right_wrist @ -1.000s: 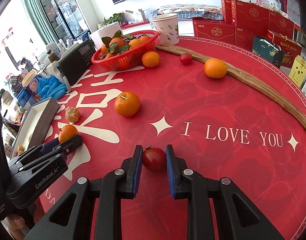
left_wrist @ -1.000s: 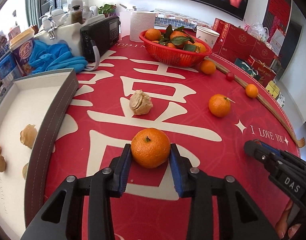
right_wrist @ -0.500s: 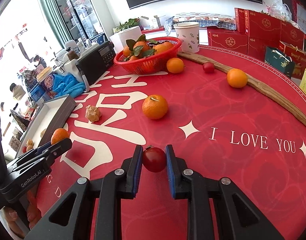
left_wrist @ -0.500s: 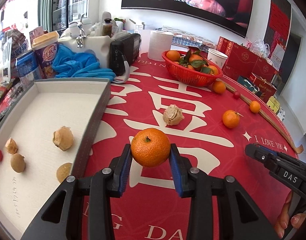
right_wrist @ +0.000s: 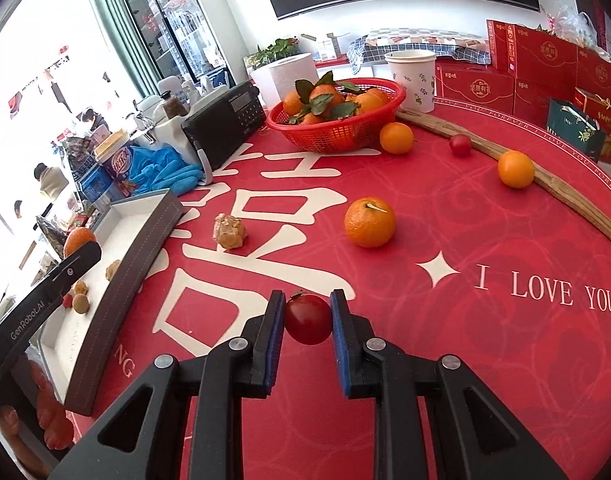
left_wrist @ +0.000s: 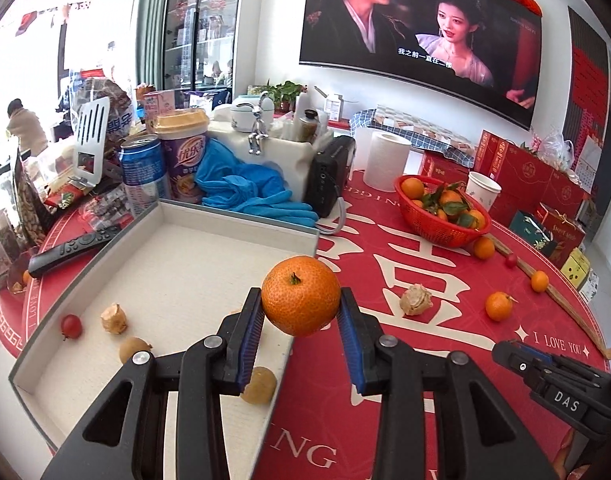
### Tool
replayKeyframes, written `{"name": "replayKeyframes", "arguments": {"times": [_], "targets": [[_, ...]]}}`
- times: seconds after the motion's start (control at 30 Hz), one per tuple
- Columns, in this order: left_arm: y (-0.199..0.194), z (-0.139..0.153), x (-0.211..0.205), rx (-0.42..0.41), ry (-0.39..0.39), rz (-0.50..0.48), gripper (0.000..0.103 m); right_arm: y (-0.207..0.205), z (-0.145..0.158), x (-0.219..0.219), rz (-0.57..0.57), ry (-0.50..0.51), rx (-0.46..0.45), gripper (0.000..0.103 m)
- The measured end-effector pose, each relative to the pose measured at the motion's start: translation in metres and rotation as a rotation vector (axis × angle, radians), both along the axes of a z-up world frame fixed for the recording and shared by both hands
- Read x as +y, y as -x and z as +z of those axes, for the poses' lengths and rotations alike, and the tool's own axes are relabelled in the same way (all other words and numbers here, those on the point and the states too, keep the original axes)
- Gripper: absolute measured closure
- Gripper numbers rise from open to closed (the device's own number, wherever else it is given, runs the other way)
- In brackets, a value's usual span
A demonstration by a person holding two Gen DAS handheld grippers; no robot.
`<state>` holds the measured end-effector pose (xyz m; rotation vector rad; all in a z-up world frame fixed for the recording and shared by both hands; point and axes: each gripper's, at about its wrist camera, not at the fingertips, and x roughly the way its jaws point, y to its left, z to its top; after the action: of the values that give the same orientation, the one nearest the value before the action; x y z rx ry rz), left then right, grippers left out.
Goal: Organize fruits
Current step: 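Carry the mandarin and tomato into the white tray and open both grippers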
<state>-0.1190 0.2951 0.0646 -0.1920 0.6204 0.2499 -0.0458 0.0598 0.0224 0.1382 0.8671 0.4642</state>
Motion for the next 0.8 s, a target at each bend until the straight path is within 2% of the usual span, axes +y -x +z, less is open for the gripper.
{"name": "replayKeyframes", "arguments": {"times": [0.2, 0.37, 0.53, 0.73, 0.8], "targets": [[0.012, 0.000, 0.033, 0.008, 0.056, 0.046, 0.063, 0.003, 0.014, 0.062, 0.116, 0.003, -0.010, 0.079], [0.022, -0.004, 0.062, 0.014, 0.049, 0.134, 0.063, -0.002, 0.024, 0.115, 0.209, -0.013, -0.008, 0.079], [0.025, -0.018, 0.086, 0.062, 0.090, 0.176, 0.063, -0.010, 0.020, 0.159, 0.282, -0.044, 0.035, 0.079], [0.020, -0.030, 0.093, 0.121, 0.063, 0.193, 0.063, -0.015, 0.014, 0.200, 0.344, -0.040, 0.048, 0.079], [0.021, -0.030, 0.093, 0.118, 0.068, 0.187, 0.062, -0.015, 0.010, 0.210, 0.359, -0.031, 0.059, 0.079]]}}
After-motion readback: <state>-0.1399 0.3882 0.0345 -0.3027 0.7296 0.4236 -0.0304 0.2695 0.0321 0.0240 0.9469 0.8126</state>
